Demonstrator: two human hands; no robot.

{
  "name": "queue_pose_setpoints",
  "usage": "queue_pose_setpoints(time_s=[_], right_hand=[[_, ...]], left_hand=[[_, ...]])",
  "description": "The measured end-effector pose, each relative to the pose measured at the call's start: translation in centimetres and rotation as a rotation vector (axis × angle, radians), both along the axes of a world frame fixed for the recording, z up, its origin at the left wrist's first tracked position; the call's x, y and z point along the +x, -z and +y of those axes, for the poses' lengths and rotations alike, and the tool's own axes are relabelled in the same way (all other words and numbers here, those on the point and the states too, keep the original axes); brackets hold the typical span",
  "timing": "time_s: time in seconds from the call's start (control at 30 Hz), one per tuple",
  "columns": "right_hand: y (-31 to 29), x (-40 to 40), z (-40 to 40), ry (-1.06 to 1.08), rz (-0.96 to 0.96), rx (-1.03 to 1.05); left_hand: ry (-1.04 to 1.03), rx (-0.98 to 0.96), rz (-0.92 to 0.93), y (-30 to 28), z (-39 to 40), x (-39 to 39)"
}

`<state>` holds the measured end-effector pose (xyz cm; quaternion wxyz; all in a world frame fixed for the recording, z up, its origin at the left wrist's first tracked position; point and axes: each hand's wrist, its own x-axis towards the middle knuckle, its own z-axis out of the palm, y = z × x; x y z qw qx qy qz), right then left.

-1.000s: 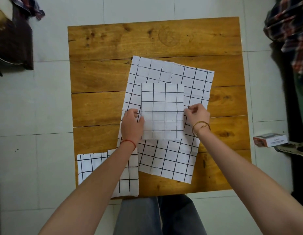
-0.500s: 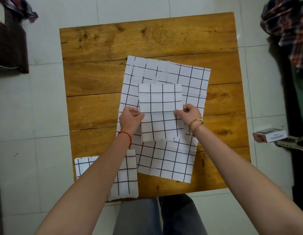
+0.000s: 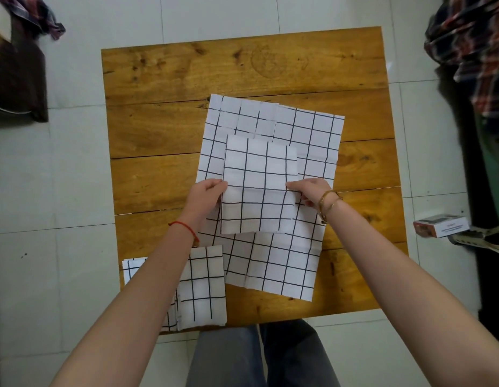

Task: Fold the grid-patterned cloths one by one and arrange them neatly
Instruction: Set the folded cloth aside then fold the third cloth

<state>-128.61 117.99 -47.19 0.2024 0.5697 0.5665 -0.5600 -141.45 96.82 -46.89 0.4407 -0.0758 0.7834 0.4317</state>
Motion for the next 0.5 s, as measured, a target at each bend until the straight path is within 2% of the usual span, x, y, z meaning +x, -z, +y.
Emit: queue_pose_setpoints(time_s=[0.17,0.27,0.37,0.43,0.5], right_hand=[[-1.5,0.4,-0.3,0.137,0.196,-0.003],[-2.7,0.5,-0.8,0.235,0.329,0.083],[-4.2,1.1,-1.5,0.147,0.481,0.174],[-4.9,1.8,-1.7,0.01,0.579,0.243],[-5.3,2.2,-1.8,-0.167,0.594,0.383]], left_hand=[[-0.001,0.082,0.159,-2.4,-0.7,0.0],[-0.003,0.115,0.292,-3.7,-0.7,0.3],[0.068,0.214,0.397,-4.8,-1.1,0.5],[0.199,0.267,0.482,-5.5,-1.4,0.7],[0.306,0.297,0.611,-6.5,-1.5,1.0]])
